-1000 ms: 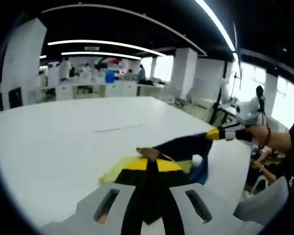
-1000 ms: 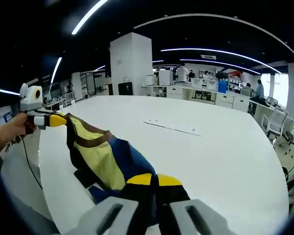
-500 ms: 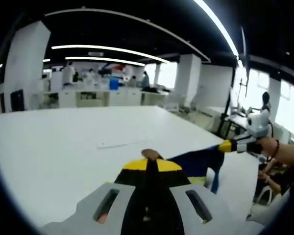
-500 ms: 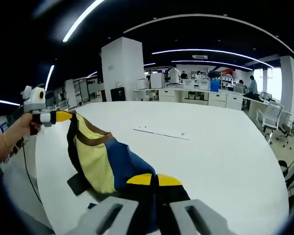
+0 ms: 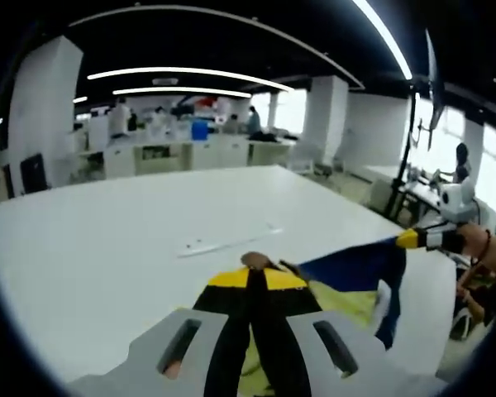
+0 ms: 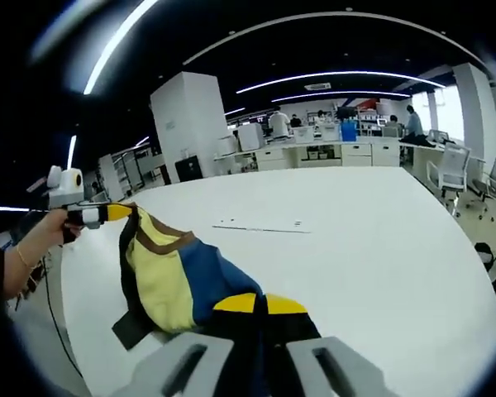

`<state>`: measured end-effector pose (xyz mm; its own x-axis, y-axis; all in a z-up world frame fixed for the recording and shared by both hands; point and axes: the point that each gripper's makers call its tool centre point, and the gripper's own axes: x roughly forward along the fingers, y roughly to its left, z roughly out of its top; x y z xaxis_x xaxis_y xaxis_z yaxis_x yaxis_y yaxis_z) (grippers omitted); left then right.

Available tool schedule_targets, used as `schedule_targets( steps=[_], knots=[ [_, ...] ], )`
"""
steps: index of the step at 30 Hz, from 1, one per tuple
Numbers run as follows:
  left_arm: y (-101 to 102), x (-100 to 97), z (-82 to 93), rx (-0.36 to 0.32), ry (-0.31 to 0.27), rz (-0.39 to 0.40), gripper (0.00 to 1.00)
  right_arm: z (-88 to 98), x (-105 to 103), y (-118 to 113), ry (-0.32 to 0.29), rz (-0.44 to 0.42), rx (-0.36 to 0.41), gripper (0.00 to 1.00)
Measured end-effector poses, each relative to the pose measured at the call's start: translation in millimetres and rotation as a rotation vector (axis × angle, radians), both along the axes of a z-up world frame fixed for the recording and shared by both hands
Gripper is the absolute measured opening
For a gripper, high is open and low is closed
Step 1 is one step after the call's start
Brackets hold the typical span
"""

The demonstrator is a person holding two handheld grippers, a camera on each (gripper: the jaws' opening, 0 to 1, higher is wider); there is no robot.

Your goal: Fold the garment on the visible template until the final outline fits inside the template.

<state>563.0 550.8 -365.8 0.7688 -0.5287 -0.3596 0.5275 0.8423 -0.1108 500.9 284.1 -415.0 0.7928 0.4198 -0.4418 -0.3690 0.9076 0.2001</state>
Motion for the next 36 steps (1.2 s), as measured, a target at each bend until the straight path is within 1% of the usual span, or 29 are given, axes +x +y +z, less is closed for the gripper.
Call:
schedule_targets(
  steps=[2,6,13,14,16,18,20,22,25,27,31,34,36],
  knots=[
    [-2,8.0,-5.2,0.0,0.016,-0.005,0.01,-2.4,5,-3,0.003,-0.008,-0.005,0.0],
    [-4,22.7,-21.5,0.008,0.061,-0.019,0.01,-8.7,15,-7,0.012,-0.025,-0.01,0.0],
    [-1,51.3,-49.4,0.018,0.101,-0.005,0.01,-23.1,34,-19,0.035,-0.066,-0.005,0.0],
    [-1,55.6,-54.1,0.014,0.113,0.002,0.01,-26.2,37,-21,0.043,-0.076,-0.005,0.0],
    [-5,62.1,-59.3,0.001,0.12,-0.006,0.01,-28.8,41,-23,0.046,-0.085,0.004,0.0],
    [-9,66.0,-62.1,-0.019,0.131,-0.002,0.01,-32.3,47,-25,0.055,-0.095,0.012,0.0],
    [-14,71.1,-64.7,-0.031,0.129,-0.004,0.01,-36.2,52,-27,0.059,-0.103,0.01,0.0],
    [-16,75.6,-71.0,-0.016,0.143,-0.001,0.01,-40.8,57,-29,0.072,-0.11,0.012,0.0],
    [-12,80.2,-87.0,0.052,0.179,0.01,0.01,-46.3,63,-31,0.085,-0.121,0.014,0.0],
    [-12,84.3,-96.3,0.082,0.187,0.008,0.01,-48.7,66,-31,0.092,-0.13,0.022,0.0],
    [-11,88.8,-109.4,0.09,0.21,0.007,0.01,-53.1,70,-32,0.099,-0.134,0.016,0.0],
    [-9,90.2,-121.7,0.128,0.234,0.004,0.01,-59.9,73,-36,0.117,-0.145,0.007,0.0],
    [-8,91.5,-127.0,0.132,0.249,0.013,0.01,-63.3,74,-38,0.126,-0.15,0.002,0.0]
  ],
)
